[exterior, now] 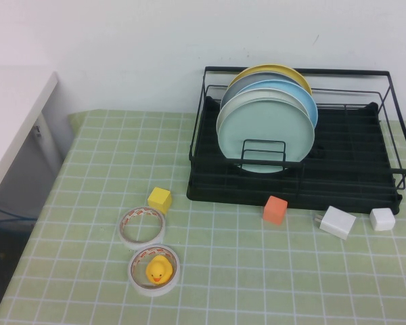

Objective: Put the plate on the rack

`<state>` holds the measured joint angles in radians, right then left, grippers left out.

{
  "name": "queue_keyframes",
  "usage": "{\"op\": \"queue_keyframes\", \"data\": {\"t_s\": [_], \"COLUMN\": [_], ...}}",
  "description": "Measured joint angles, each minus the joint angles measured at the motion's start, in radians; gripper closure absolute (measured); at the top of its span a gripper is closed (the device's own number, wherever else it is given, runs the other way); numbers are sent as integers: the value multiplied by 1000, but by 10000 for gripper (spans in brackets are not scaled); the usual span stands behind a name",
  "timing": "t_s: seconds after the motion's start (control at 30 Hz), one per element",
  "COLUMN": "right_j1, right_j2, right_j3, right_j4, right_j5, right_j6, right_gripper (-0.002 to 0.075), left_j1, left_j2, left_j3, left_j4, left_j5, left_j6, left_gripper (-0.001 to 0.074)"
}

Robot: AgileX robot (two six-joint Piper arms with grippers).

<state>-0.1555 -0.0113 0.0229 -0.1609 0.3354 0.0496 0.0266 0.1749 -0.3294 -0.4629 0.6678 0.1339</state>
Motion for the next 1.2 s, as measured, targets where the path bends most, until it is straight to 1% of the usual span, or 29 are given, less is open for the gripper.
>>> {"op": "queue_keyframes", "data": {"t_s": [0.1, 0.2, 0.37, 0.47, 0.57, 0.67, 0.93, 1.2], "right_j1": [0, 0, 0, 0, 0, 0, 0, 0], "right_j2": [0, 0, 0, 0, 0, 0, 0, 0], "right_j3": [0, 0, 0, 0, 0, 0, 0, 0], "right_j4": [0, 0, 0, -2, -2, -2, -2, -2], "right_j5": [0, 0, 2, 2, 2, 2, 3, 3], "right_j6": [0, 0, 0, 0, 0, 0, 0, 0], "right_gripper": [717, 717, 717, 717, 717, 717, 717, 717], "left_j1": [0, 0, 0, 0, 0, -21, -133, -148], "left_j2": [-14, -50, -162, -183, -184, -185, -187, -187], "left_j3": [18, 67, 236, 329, 350, 350, 348, 348], "left_j4": [22, 120, 188, 221, 272, 306, 355, 360], "left_j5": [-20, -78, -295, -399, -408, -389, -356, -354], "left_j6": [0, 0, -12, -70, -182, -240, -214, -214], "left_gripper": [736, 736, 736, 736, 736, 736, 736, 736]}}
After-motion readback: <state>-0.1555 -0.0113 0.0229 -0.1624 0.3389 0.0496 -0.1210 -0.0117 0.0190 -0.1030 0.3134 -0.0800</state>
